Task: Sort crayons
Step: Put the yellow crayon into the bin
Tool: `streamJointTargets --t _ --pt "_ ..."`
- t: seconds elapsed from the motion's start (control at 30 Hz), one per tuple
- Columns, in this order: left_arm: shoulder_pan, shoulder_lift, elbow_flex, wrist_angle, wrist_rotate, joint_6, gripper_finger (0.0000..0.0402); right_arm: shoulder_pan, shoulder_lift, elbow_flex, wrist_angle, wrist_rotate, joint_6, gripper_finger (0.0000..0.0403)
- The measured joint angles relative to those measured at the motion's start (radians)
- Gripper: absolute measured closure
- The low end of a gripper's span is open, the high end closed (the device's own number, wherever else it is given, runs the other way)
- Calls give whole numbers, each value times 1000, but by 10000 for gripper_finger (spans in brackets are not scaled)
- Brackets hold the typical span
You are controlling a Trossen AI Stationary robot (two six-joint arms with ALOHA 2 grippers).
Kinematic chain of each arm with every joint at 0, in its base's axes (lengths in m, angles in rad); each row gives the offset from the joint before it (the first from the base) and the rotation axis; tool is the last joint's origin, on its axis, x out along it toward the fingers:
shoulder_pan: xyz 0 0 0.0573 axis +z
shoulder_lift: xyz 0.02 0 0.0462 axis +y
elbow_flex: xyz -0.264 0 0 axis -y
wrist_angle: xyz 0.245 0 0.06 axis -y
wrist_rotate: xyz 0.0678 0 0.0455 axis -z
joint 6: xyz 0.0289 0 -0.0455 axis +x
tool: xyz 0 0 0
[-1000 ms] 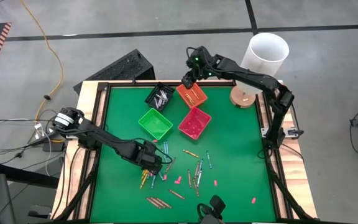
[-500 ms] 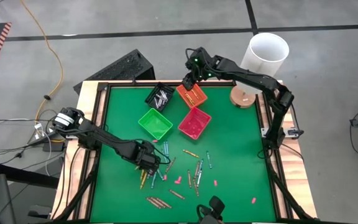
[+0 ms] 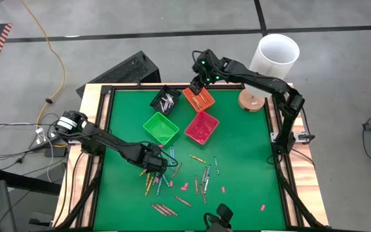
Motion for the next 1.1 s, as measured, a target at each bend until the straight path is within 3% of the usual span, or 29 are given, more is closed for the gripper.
streamJointTargets --t 0.23,0.47,0.83,1.1 --pt "11 0 0 -4 48 24 275 0 0 0 0 0 0 223" --pt "0 0 0 -10 48 32 279 0 0 0 0 0 -17 223" --pt "15 0 0 -12 34 92 391 0 0 0 0 -1 -24 223" --pt "36 -6 0 -4 60 87 401 0 -5 0 -2 -8 -24 223"
